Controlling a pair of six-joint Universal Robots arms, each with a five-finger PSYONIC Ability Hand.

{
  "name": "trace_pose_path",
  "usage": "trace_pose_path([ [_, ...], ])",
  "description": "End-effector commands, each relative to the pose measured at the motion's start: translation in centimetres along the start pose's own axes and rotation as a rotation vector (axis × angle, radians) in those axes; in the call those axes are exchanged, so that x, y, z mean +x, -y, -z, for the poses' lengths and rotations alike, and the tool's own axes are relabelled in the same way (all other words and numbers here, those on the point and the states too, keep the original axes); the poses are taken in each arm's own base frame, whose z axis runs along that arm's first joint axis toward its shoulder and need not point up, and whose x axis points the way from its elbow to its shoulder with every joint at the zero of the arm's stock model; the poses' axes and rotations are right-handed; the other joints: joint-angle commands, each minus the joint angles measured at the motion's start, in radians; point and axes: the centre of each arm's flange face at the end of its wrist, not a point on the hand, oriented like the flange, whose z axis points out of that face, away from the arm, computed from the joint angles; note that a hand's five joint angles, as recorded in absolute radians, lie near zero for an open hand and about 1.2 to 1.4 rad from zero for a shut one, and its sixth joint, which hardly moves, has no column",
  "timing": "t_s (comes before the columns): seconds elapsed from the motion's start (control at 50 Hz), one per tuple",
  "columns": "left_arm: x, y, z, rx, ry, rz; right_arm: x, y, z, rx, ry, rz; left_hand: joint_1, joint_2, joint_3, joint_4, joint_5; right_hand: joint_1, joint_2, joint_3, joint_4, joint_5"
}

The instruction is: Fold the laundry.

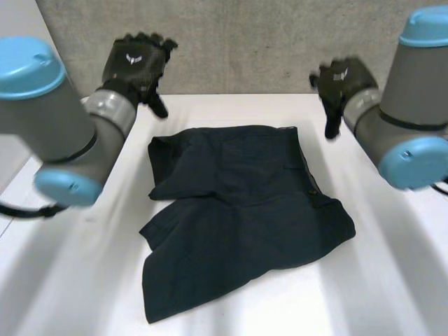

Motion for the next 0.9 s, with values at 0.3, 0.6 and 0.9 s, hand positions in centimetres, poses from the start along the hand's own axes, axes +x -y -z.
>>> trace_pose_path([
  [0.3, 6.6, -6.6, 22.6, -0.625, -0.374, -0.013, -3.6, -11.3, 12.7, -0.307, 0.487, -0.029, 0.473, 0.459, 0.452, 0.461, 0.442, 0.437, 0.419, 0.424, 0.403, 0.395],
  [0.6, 6.9, -10.4, 23.0, -0.758, -0.357, 0.070, -4.9, -14.5, 10.9, -0.214, 0.411, 0.013, 0.239, 0.225, 0.217, 0.226, 0.207, 0.313, 0.295, 0.301, 0.280, 0.272],
  [0.9, 6.1, -11.6, 18.6, -0.638, -0.226, 0.042, -5.3, -15.6, 8.9, -0.173, 0.379, 0.028, 0.309, 0.295, 0.288, 0.296, 0.278, 0.425, 0.407, 0.412, 0.392, 0.383],
])
